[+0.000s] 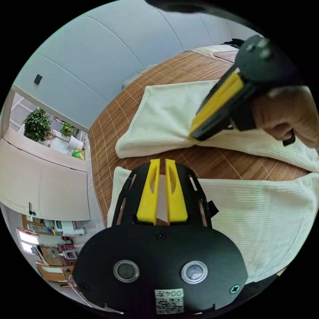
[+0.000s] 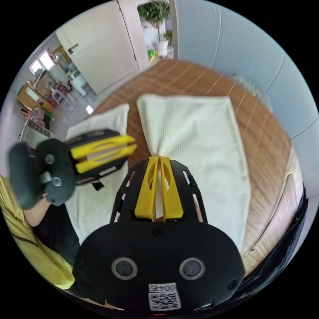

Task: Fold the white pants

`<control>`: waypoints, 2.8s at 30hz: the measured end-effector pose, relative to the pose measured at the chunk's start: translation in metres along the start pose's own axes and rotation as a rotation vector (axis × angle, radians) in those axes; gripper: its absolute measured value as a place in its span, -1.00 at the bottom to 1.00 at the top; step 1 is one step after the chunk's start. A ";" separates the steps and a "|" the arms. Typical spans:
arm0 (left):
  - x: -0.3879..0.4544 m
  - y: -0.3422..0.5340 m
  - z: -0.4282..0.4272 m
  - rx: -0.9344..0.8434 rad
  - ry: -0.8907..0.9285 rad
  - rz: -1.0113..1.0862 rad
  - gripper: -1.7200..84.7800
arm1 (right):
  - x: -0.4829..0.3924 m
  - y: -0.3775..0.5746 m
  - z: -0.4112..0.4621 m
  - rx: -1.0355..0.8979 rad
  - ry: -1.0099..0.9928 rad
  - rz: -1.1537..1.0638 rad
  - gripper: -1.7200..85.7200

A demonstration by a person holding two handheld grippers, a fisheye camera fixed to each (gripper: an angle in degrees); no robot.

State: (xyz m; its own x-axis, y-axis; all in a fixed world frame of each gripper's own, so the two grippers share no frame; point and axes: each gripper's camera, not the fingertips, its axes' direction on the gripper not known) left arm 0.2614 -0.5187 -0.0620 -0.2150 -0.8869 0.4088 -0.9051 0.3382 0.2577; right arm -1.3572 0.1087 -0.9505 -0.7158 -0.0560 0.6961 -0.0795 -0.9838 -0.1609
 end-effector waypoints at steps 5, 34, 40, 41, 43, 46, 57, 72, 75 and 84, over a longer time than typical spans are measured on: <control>-0.005 0.003 -0.005 0.020 -0.027 -0.029 -0.93 | 0.011 0.022 -0.005 0.086 -0.037 0.063 -0.86; -0.017 0.007 -0.010 -0.006 0.015 -0.028 -0.94 | 0.042 -0.065 0.012 -0.003 -0.147 0.010 -0.82; -0.023 0.017 -0.027 0.055 0.020 -0.030 -0.94 | 0.045 0.048 -0.045 0.243 -0.143 0.216 -0.91; -0.028 0.021 -0.035 0.064 0.031 -0.036 -0.94 | 0.038 0.077 -0.046 0.229 -0.103 0.265 -0.92; -0.046 0.027 -0.056 0.139 0.065 -0.058 -0.94 | 0.028 0.121 -0.049 0.209 -0.099 0.323 -0.92; -0.056 0.022 -0.066 0.275 -0.173 0.115 -0.94 | 0.011 0.188 -0.057 0.208 -0.119 0.407 -0.93; -0.108 0.005 0.036 0.224 0.051 0.059 -0.95 | 0.015 0.203 -0.082 0.200 -0.011 0.511 -0.81; -0.108 0.008 0.035 0.215 0.039 0.143 -0.94 | 0.138 -0.069 0.011 -0.033 0.180 0.295 -0.73; -0.117 0.009 0.034 0.201 0.060 0.131 -0.94 | 0.130 -0.086 0.024 -0.067 0.129 0.205 -0.92; -0.122 0.006 0.039 0.197 0.045 0.087 -0.94 | 0.143 -0.122 0.033 -0.103 0.350 0.217 -0.86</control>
State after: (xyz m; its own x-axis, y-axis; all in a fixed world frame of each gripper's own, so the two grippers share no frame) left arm 0.2683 -0.4204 -0.1447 -0.2829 -0.8408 0.4615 -0.9390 0.3410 0.0456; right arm -1.4270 0.2150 -0.8088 -0.9145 -0.1815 0.3616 0.0429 -0.9322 -0.3594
